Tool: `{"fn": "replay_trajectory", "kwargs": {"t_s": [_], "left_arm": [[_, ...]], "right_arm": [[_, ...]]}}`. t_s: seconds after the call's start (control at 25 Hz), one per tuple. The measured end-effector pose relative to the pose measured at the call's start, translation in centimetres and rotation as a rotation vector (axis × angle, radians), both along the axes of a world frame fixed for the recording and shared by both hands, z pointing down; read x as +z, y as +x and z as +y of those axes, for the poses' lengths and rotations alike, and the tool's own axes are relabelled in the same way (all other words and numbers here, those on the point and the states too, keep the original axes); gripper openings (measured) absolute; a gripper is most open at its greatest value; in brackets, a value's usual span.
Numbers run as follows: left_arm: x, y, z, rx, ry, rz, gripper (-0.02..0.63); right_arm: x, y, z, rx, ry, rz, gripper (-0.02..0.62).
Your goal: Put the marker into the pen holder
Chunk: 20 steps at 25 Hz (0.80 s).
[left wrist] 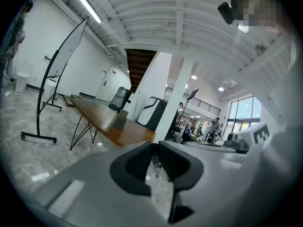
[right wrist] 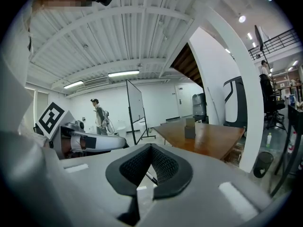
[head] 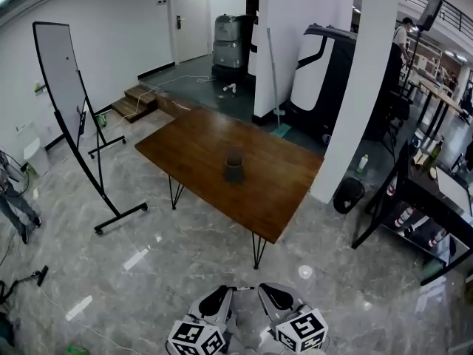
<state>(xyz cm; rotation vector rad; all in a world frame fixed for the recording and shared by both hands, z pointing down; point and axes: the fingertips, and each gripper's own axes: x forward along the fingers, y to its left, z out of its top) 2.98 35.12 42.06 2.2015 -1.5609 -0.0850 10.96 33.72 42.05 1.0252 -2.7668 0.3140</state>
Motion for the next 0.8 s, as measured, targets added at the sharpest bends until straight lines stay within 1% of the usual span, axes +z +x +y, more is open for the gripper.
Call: {"fn": "replay_trajectory", "kwargs": {"t_s": [0.24,0.4,0.64,0.8], "left_arm": [[-1.2,-2.9,-5.9,0.012,0.002,0.0,0.051],[-1.5,-4.8,-9.6,0.027,-0.009,0.009,0.051],[-1.0,-7.4,-15.5,0.068,-0.012,-0.009,0.051],[-1.3,-8.9,-18.6,0.09,0.0,-0.027,0.051]], "right_arm": [[-1.2,-2.1,-5.7,0.033,0.002,0.003,0.0],[-1.3,-4.2,-9.6,0.045,-0.02,0.007,0.0],[-1.1,-7.4,-15.8,0.065,-0.019,0.01,0.0],[-1.5,-9.0,-18.7,0.082,-0.011,0.014,0.0]]}}
